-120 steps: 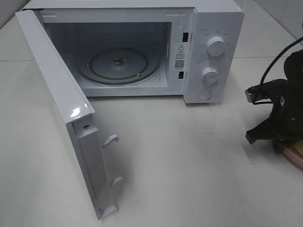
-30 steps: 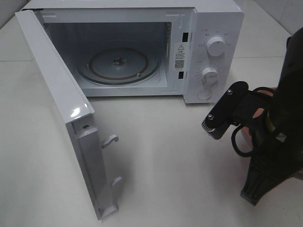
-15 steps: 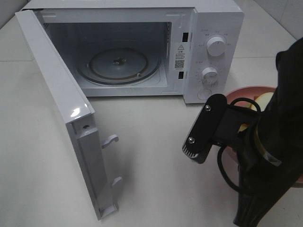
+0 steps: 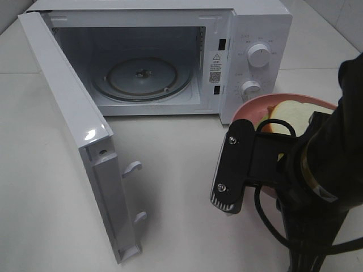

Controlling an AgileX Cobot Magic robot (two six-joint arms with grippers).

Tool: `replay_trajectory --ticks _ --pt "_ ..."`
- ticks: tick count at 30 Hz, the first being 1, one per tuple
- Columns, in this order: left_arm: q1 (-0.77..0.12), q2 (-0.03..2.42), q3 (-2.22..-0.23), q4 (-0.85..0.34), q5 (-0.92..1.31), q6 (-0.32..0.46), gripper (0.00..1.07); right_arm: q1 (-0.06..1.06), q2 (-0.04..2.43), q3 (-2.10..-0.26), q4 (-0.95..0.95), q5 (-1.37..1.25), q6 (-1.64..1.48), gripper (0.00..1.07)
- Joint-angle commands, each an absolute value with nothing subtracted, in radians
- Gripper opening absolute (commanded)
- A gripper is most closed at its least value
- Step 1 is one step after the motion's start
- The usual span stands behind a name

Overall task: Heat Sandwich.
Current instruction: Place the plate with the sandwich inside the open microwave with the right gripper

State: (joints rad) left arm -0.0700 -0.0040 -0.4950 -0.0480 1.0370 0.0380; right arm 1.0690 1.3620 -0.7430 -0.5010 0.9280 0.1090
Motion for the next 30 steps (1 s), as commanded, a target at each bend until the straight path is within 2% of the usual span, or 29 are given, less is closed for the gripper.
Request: replay_trajectory --ticks 1,16,23,30 --pt "-0.073 -0.030 -0.494 -0.046 1.029 0.040 1.01 1.072 1.353 -0.741 -0.539 0.918 0.049 0.01" --pt "-0.073 -0.030 -0.494 -0.046 1.029 0.040 1.01 1.072 1.353 -0.741 -0.533 0.807 -0.220 0.01" --pt "-0.073 -0.030 -0.494 -0.046 1.029 0.040 1.01 1.071 1.353 -0.741 -0.480 0.761 -0.438 0.01" --pt "-0.073 -0.030 -0.494 -0.046 1.029 0.040 1.01 1.071 1.353 -0.741 -0.520 0.750 -0.472 0.01"
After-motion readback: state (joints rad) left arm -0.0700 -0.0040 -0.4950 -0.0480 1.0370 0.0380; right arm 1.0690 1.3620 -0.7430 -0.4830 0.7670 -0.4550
